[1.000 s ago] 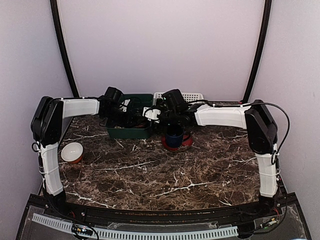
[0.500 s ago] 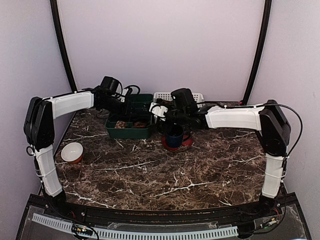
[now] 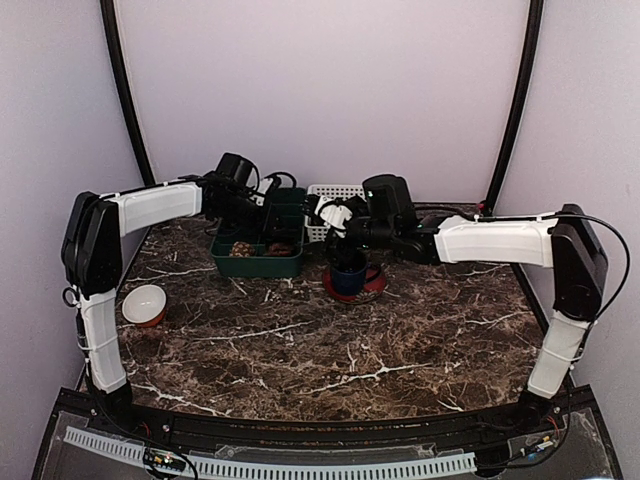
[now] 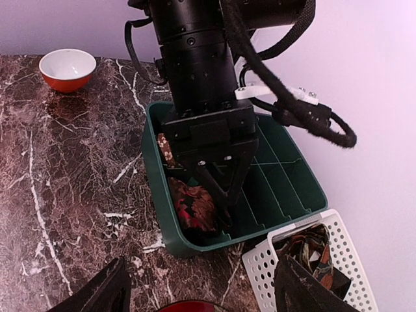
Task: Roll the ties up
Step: Adjust the tie in the storage box.
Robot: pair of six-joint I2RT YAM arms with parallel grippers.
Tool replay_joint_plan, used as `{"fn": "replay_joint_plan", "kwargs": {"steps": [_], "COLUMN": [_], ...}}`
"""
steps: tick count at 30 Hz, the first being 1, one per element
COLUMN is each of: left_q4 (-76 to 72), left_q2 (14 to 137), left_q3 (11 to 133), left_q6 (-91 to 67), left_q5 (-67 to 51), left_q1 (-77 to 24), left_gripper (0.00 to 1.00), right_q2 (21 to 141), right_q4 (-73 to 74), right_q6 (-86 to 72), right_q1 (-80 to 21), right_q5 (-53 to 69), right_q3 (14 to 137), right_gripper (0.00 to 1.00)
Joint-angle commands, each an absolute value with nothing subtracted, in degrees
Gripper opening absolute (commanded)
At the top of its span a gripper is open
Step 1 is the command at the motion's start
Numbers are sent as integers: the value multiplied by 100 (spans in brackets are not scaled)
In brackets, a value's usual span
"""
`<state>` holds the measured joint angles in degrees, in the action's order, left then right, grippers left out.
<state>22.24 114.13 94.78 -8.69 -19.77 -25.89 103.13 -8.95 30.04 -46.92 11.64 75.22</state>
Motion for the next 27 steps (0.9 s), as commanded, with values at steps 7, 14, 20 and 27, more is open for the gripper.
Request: {"fn": "replay_joint_plan", "kwargs": {"steps": [7,14,20,27], "left_q4": [2450,2295,2378,2610], "left_q2": [11555,11598,12140,12271], "left_q3": [8859,8385,8585,8782], "left_q6": [-689,-645,-548,-590], "left_q5": [-1630,-1495,-1353,-1154], "left_q1": [-2821,-2829,-2827,-2831], "left_gripper": [22,17,14,19], "right_q2": [9833,9714,9721,9738], "right_q4": [-1469,-1617,-1622,-1521], "right_q6": [2563,2404,2342,2353], "right_q1": [-4474,-4310,-4240,-4210], "right_q5": [1068,1133,1151,1157], "right_q3": [7024,6875,6873,6921], "right_gripper": [75,76,76,77]}}
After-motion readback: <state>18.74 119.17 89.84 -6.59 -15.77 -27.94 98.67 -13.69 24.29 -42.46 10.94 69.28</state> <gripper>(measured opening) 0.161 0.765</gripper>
